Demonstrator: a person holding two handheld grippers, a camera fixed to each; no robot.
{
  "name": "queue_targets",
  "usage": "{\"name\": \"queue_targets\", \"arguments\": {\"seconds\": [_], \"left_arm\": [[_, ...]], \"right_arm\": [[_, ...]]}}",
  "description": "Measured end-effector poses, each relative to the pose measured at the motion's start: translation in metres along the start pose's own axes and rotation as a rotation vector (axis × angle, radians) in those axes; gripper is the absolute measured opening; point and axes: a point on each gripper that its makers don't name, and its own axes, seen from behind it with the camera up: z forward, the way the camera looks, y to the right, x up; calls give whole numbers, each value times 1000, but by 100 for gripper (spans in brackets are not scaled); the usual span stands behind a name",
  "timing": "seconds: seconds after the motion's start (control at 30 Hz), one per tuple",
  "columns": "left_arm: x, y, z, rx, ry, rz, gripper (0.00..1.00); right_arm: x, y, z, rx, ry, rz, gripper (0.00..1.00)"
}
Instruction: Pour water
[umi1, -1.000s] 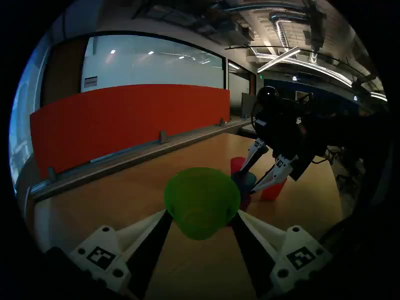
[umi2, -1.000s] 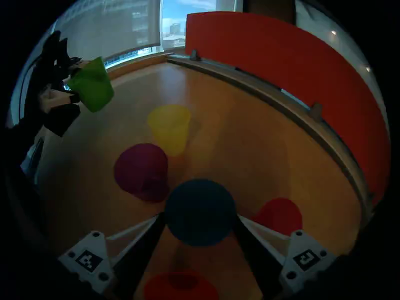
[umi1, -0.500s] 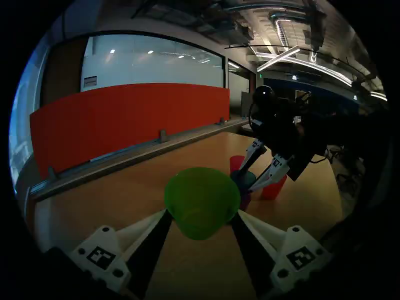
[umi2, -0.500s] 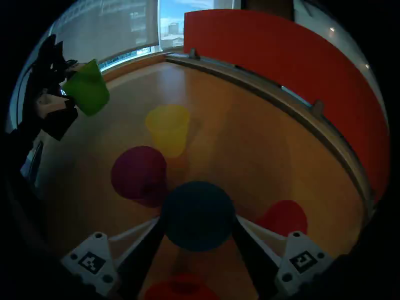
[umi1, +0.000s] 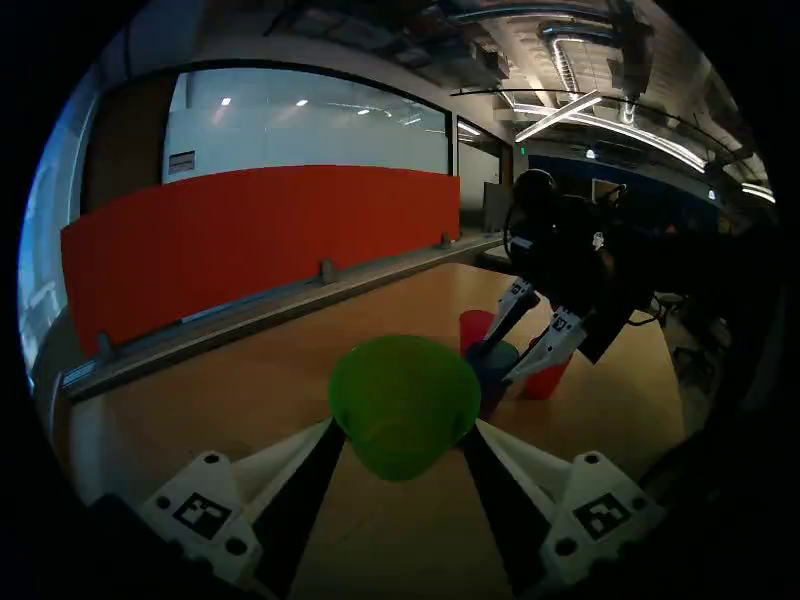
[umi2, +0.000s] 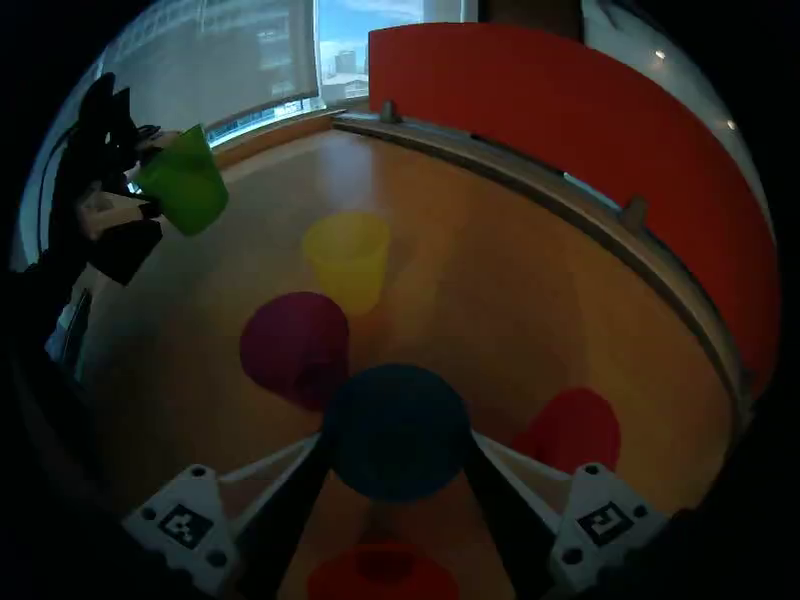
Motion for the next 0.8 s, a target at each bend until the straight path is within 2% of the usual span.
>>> {"name": "queue_targets", "arguments": {"seconds": [0.33, 0.8], "left_arm": [[7, 6, -8, 16, 11, 14, 81], [20, 10, -21, 42, 37, -1, 81]], "right_arm": [[15, -5, -24, -19, 74, -13, 91], [52, -14, -81, -56, 250, -5, 90]]}}
